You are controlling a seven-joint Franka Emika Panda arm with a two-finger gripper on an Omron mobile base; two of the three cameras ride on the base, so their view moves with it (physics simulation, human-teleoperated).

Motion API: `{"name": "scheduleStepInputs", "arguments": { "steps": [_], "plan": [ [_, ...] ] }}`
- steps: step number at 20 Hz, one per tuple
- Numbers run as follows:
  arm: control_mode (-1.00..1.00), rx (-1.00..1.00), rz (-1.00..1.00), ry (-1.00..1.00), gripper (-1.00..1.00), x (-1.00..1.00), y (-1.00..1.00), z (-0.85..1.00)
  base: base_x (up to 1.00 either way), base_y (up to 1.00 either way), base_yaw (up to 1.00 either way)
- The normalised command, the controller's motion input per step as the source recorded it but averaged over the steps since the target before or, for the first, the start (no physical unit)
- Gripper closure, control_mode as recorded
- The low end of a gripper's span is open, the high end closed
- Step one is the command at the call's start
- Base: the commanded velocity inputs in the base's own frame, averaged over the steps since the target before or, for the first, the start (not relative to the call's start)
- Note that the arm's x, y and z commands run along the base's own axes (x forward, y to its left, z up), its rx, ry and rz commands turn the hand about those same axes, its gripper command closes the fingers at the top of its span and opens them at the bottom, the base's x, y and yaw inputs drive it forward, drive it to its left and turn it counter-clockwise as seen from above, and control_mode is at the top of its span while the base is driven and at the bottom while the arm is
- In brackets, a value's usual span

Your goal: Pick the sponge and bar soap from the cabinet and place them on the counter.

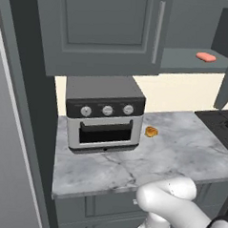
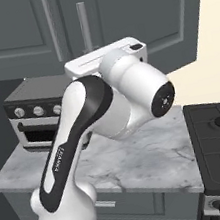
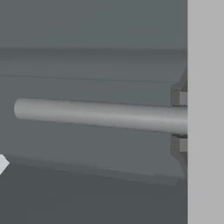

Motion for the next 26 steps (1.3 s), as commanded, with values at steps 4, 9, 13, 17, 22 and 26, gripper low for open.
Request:
{"name": "scheduleStepInputs", "arguments": {
  "steps": [4,9,13,17,22,26],
  "plan": [
    [-1.0,0.0,0.08,-0.04,1.0,-0.4,-0.32,0.16,0.0,0.0,0.0],
    [-1.0,0.0,0.08,-0.05,1.0,-0.38,-0.3,0.12,0.0,0.0,0.0],
    [-1.0,0.0,0.05,-0.02,-1.0,-0.28,-0.24,0.05,0.0,0.0,0.0],
    [-1.0,0.0,0.0,0.0,-1.0,-0.02,-0.1,0.0,0.0,0.0,0.0],
    [-1.0,0.0,0.0,-0.01,-1.0,-0.06,-0.07,-0.03,0.0,0.0,0.0],
    [-1.0,0.0,0.0,-0.05,-1.0,-0.43,0.01,0.0,0.0,0.0,0.0]
  ]
}}
